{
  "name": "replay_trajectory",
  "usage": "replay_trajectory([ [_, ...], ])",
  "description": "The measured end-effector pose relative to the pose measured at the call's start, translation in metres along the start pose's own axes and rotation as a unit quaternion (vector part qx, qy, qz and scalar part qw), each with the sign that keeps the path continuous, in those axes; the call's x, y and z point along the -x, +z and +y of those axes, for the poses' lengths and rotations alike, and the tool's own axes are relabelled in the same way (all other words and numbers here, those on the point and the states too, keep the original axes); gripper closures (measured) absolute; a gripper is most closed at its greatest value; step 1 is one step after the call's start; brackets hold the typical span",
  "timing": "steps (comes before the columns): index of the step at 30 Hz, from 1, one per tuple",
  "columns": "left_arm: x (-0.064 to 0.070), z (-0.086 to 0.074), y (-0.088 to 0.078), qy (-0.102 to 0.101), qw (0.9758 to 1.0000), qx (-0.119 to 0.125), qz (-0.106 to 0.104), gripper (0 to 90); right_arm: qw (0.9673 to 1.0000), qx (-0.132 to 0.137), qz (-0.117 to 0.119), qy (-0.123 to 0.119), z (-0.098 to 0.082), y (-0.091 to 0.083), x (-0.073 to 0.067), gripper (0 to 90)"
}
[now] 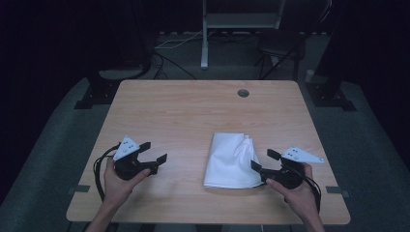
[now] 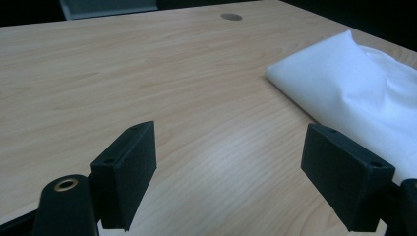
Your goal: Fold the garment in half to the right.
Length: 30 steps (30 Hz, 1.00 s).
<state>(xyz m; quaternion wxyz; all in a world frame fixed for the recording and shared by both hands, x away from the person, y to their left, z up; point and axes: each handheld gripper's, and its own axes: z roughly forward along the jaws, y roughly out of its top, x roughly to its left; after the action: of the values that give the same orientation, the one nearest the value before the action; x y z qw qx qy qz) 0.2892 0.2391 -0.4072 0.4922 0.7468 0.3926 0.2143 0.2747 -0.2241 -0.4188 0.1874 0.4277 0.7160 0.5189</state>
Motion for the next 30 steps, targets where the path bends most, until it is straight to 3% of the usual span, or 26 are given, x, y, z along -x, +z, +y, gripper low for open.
replay_trajectory([
  [8, -0.004, -0.023, -0.015, 0.003, 0.9998, 0.004, 0.017, 21.3, 0.9995, 0.014, -0.024, 0.013, 0.01, 0.005, 0.001, 19.7],
  [14, -0.01, -0.039, -0.017, -0.017, 0.9995, 0.01, 0.025, 21.3, 0.9992, 0.014, -0.033, 0.018, 0.013, 0.013, -0.002, 19.7],
  [24, -0.008, -0.041, -0.018, -0.007, 0.9994, 0.011, 0.033, 21.3, 0.9983, 0.01, -0.045, 0.034, 0.017, 0.023, 0.0, 23.8],
  [30, -0.004, -0.042, -0.019, 0.005, 0.9987, 0.014, 0.049, 21.3, 0.9979, 0.017, -0.045, 0.042, 0.018, 0.023, 0.001, 27.5],
])
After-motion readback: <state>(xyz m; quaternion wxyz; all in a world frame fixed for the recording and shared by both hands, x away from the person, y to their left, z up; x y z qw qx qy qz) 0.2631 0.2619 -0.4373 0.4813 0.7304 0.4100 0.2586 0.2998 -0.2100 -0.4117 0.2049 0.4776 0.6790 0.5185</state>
